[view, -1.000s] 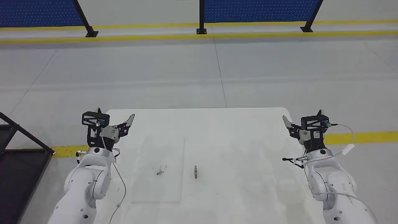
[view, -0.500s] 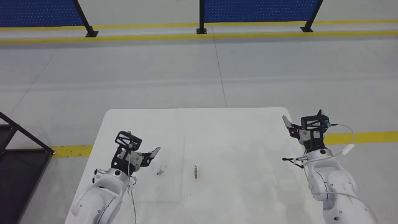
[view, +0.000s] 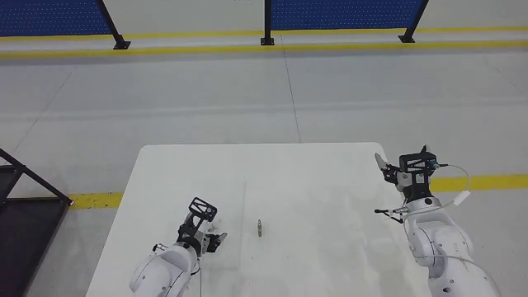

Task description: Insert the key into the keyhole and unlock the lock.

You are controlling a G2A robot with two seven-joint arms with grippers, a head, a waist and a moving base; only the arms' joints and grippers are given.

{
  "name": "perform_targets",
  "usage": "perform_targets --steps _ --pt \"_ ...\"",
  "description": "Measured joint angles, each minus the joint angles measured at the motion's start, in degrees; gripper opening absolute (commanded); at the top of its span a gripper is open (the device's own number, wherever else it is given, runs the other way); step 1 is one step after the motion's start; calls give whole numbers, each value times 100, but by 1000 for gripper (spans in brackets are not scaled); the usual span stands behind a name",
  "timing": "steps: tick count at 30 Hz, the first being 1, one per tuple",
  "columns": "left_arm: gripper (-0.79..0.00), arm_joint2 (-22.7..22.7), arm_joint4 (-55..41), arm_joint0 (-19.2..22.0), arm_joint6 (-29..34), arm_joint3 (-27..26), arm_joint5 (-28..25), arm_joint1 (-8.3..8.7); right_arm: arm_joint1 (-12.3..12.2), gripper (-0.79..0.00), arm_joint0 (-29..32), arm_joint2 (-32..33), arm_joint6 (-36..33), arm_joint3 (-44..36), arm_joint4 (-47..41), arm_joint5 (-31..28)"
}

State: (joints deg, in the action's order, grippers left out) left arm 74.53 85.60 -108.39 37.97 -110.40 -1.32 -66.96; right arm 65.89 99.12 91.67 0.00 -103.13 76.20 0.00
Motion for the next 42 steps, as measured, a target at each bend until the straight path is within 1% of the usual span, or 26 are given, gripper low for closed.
perform_targets --steps 1,2,3,4,6,7,8,9,12,13,14,21,28,30,31,33,35,37,40,42 --pt "0 -64 11 48 10 76 47 -11 0 0 0 0 0 0 0 0" --pt "-18 -116 29 90 18 142 85 -20 0 0 0 0 0 0 0 0" --pt "-65 -170 65 134 19 215 132 -29 0 0 0 0 0 0 0 0" --pt "-160 -204 96 155 15 258 157 -35 0 0 0 0 0 0 0 0" --pt "-240 -246 204 189 -13 321 237 -42 0 0 0 0 0 0 0 0" --pt "-268 -258 236 195 -31 338 275 -45 0 0 0 0 0 0 0 0" --pt "-274 -266 243 199 -41 356 298 -48 0 0 0 0 0 0 0 0" --pt "-308 -269 238 207 -46 379 311 -51 0 0 0 0 0 0 0 0" --pt "-351 -262 234 226 -47 441 325 -55 0 0 0 0 0 0 0 0" --pt "-379 -262 242 232 -51 460 331 -57 0 0 0 0 0 0 0 0" --pt "-394 -263 246 239 -56 481 335 -58 0 0 0 0 0 0 0 0" --pt "-409 -340 262 356 -96 692 382 -84 0 0 0 0 0 0 0 0" --pt "-468 -414 336 407 -84 721 433 -104 0 0 0 0 0 0 0 0" --pt "-502 -418 352 401 -86 714 432 -106 0 0 0 0 0 0 0 0" --pt "-539 -417 355 397 -87 711 432 -107 0 0 0 0 0 0 0 0" --pt "-554 -407 365 385 -89 700 443 -108 0 0 0 0 0 0 0 0" --pt "-591 -401 368 373 -98 690 444 -109 0 0 0 0 0 0 0 0" --pt "-594 -392 366 362 -110 685 435 -109 0 0 0 0 0 0 0 0" --pt "-640 -384 375 347 -125 681 426 -111 0 0 0 0 0 0 0 0" --pt "-653 -382 386 338 -128 672 416 -111 0 0 0 0 0 0 0 0"
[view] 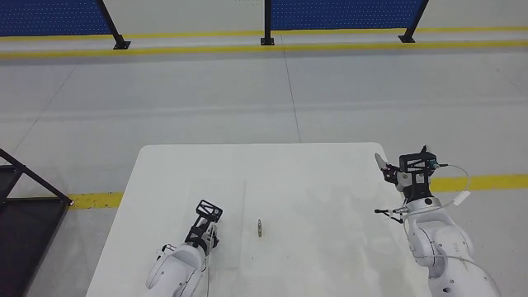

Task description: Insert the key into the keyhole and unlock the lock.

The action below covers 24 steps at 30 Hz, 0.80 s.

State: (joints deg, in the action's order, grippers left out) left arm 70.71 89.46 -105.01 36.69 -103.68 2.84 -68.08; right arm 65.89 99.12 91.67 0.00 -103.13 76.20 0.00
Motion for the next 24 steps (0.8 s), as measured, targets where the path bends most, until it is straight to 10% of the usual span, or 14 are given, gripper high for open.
perform_targets --steps 6,24 --pt "-785 19 30 -33 -5 -46 -19 -1 0 0 0 0 0 0 0 0" --pt "-785 533 -314 -467 -435 -783 -116 44 0 0 0 0 0 0 0 0"
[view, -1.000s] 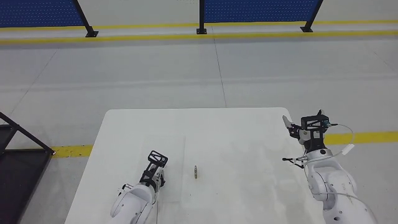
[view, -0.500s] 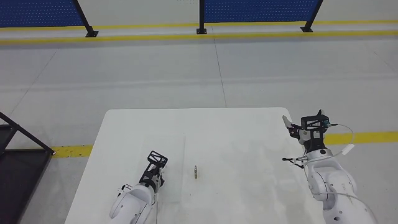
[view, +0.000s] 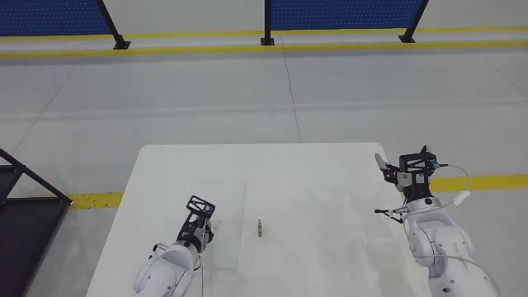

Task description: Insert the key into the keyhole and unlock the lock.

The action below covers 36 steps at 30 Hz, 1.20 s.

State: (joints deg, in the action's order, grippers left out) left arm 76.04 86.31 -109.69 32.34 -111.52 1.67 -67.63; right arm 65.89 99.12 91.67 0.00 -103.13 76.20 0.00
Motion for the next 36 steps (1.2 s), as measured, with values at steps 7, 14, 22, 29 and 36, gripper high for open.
perform_targets --steps 7,14,22,29,36 --pt "-785 591 -1223 -476 -1970 -195 -829 43 6 0 -43 -24 -87 106 117 68" --pt "-785 1088 -2224 -618 -4198 464 -2280 83 38 0 148 -806 -232 -55 1181 -165" --pt "-785 1339 -2292 -566 -5286 1034 -3169 123 126 0 536 -2134 -275 -160 2524 -77" --pt "-785 1346 -2245 -567 -5301 1057 -3177 126 231 0 467 -2995 -406 9 2753 -228" --pt "-785 1346 -2245 -567 -5301 1057 -3177 126 410 0 -34 -3654 -958 425 1996 -594"
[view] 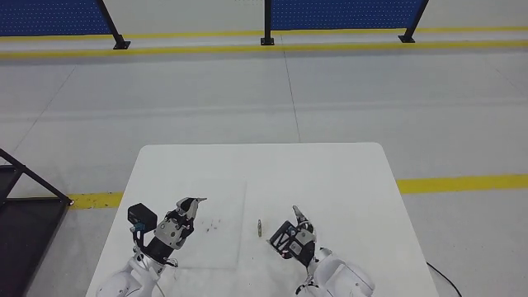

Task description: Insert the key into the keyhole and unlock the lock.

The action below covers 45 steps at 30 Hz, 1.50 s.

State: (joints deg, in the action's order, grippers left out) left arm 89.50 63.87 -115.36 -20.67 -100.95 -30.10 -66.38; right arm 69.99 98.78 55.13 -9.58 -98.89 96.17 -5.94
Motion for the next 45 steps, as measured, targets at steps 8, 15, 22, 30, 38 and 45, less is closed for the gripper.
perform_targets --steps 8,15,22,30,38,45 --pt "-785 0 0 0 0 0 0 0 205 0 -518 -448 -402 606 -1033 -50" --pt "-785 0 0 0 0 0 0 0 360 0 -773 -799 -481 986 -1273 382" --pt "-785 0 0 0 0 0 0 0 520 -357 -1078 -1041 -491 1405 -1565 715" --pt "-785 0 0 0 0 0 0 0 672 -428 -1390 -1230 -445 1864 -1829 850" --pt "-785 0 0 0 0 0 0 0 721 -745 -1440 -1285 -396 2002 -1887 809" --pt "-785 0 0 0 0 0 0 0 682 -785 -1339 -1124 -204 1786 -1966 670"
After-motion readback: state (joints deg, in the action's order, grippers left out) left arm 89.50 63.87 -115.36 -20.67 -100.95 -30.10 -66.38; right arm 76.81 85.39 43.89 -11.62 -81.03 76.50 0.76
